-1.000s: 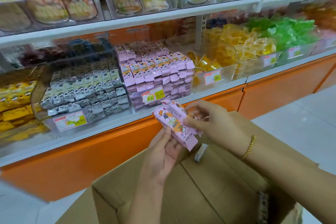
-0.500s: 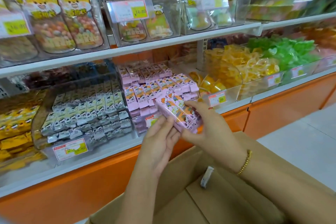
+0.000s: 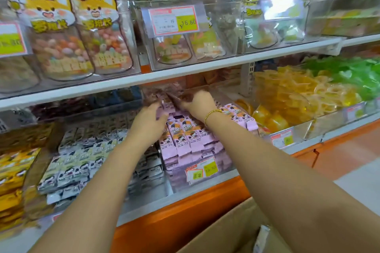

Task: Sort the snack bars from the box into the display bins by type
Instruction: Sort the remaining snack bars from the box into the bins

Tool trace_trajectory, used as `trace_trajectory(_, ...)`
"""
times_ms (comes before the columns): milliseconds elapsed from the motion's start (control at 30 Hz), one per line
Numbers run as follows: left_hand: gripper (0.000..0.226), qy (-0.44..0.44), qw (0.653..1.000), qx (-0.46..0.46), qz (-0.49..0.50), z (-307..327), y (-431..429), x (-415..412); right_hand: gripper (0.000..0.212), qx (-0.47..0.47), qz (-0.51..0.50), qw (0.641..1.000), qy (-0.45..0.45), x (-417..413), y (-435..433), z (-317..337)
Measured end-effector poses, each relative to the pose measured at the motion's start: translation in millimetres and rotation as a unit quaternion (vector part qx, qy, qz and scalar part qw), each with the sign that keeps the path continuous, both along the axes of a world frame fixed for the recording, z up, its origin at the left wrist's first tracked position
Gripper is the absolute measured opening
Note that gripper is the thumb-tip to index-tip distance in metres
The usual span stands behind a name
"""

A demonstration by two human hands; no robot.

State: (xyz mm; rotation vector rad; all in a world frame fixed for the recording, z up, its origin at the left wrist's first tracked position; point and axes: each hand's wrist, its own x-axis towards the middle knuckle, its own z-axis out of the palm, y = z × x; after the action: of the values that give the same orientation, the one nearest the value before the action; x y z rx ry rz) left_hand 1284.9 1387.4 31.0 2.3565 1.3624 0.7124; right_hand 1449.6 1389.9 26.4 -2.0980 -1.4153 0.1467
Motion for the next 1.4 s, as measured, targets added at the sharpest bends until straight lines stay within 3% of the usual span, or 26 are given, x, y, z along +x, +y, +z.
trace_trajectory(133,0.046,0.045,0.998,0.002,-0.036,-2.7,16.4,6.2,0.034,0.059,0.043,0.989,0.128,5.7,12.5,-4.0)
trace_trajectory(267,0.043,0.067,0.995,0.034,-0.061,-3.7,20.9,13.0,0.041,0.049,0.024,0.986,0.156,16.6,20.0,-0.6)
trace_trajectory(367,0.046,0.076,0.993,0.061,-0.071,-5.6,21.6,15.0,0.055,-0.058,-0.022,0.998,0.015,15.6,27.7,11.0)
trace_trajectory(467,0.046,0.077,0.992,0.072,-0.068,-5.7,22.1,16.2,0.071,-0.073,-0.055,0.994,-0.057,21.2,36.5,16.9)
trace_trajectory(600,0.045,0.075,0.992,0.076,-0.067,-7.0,21.8,18.3,0.046,0.002,-0.075,0.995,-0.062,50.0,15.6,18.6)
trace_trajectory(667,0.048,0.072,0.992,0.08,-0.066,-8.5,21.8,19.0,0.048,0.028,-0.088,0.994,-0.063,69.2,4.4,19.1)
trace_trajectory(800,0.051,0.066,0.992,0.083,-0.066,-11.4,23.7,19.6,0.064,-0.109,-0.126,0.966,-0.196,82.8,-2.9,23.2)
trace_trajectory(900,0.054,0.072,0.992,0.082,-0.069,-14.4,27.1,19.0,0.045,-0.133,-0.127,0.952,-0.244,77.7,-3.8,24.0)
trace_trajectory(1000,0.054,0.071,0.992,0.082,-0.072,-15.8,28.6,18.3,0.017,-0.125,-0.117,0.952,-0.254,68.9,0.5,24.6)
trace_trajectory(1400,0.057,0.061,0.992,0.068,-0.084,-16.6,30.7,13.4,0.037,-0.26,0.034,0.932,-0.252,86.9,-5.7,29.0)
